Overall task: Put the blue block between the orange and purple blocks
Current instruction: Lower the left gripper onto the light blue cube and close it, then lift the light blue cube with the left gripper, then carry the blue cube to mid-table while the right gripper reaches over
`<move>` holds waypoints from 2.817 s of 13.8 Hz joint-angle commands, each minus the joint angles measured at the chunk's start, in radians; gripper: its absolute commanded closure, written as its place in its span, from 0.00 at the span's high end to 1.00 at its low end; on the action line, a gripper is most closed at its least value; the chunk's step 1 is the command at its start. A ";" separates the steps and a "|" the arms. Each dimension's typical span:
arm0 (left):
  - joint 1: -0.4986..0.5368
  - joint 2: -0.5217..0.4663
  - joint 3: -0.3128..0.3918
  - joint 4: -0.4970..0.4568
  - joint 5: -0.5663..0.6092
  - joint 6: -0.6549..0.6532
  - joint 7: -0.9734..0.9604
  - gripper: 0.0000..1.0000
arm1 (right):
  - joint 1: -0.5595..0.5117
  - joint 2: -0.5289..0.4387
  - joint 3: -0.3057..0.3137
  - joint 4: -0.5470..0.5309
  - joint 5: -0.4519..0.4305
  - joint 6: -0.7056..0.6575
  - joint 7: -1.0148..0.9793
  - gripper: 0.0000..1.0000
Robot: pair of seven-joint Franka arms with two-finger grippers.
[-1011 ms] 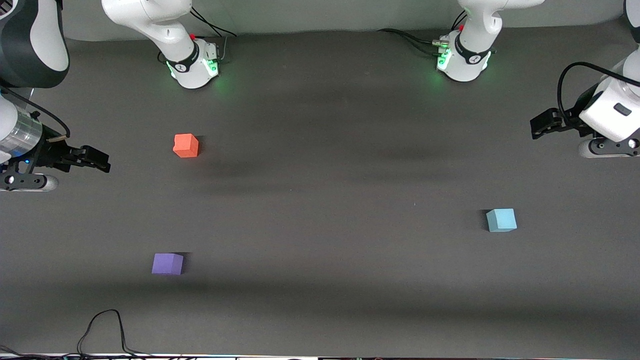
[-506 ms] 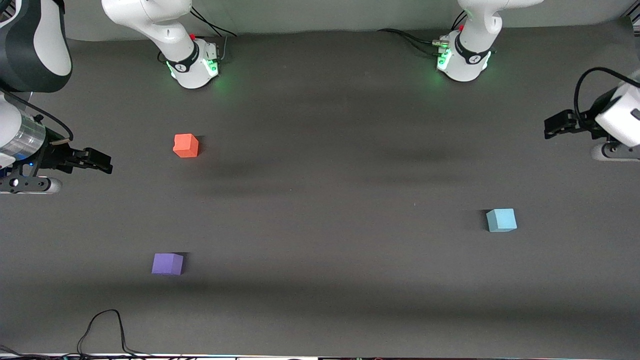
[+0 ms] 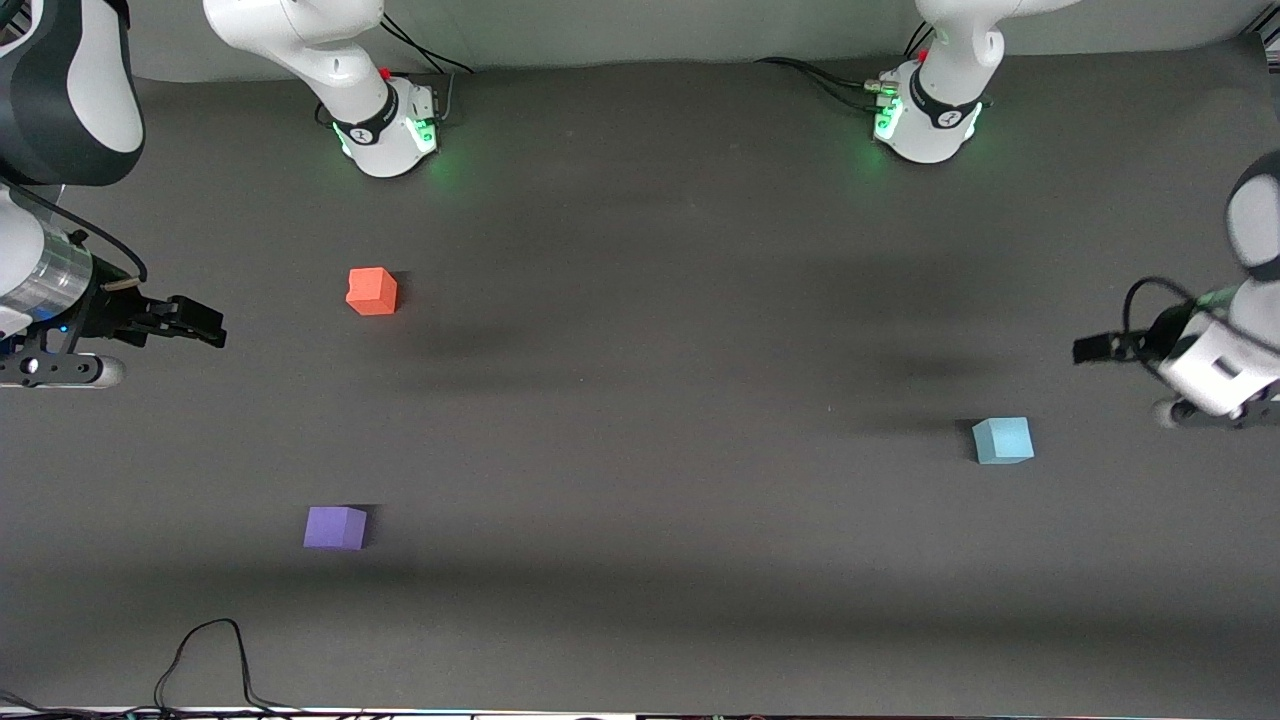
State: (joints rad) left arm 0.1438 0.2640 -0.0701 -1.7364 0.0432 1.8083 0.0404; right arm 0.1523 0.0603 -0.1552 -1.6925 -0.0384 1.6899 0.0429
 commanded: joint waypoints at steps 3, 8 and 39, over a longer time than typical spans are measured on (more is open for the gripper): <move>0.003 0.211 -0.008 -0.022 -0.009 0.247 0.001 1.00 | 0.010 -0.007 -0.012 -0.006 0.014 0.004 -0.023 1.00; -0.004 0.345 -0.013 -0.018 -0.012 0.397 -0.004 1.00 | 0.010 -0.011 -0.012 -0.004 0.014 0.001 -0.023 1.00; -0.546 0.312 -0.183 0.669 -0.008 -0.228 -0.995 0.27 | 0.010 -0.005 -0.012 -0.018 0.020 0.005 -0.026 1.00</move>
State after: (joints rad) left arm -0.2395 0.3311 -0.2703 -1.3411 -0.0398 1.6071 -0.7537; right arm 0.1527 0.0602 -0.1561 -1.7059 -0.0333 1.6901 0.0421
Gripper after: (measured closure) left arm 0.476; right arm 0.000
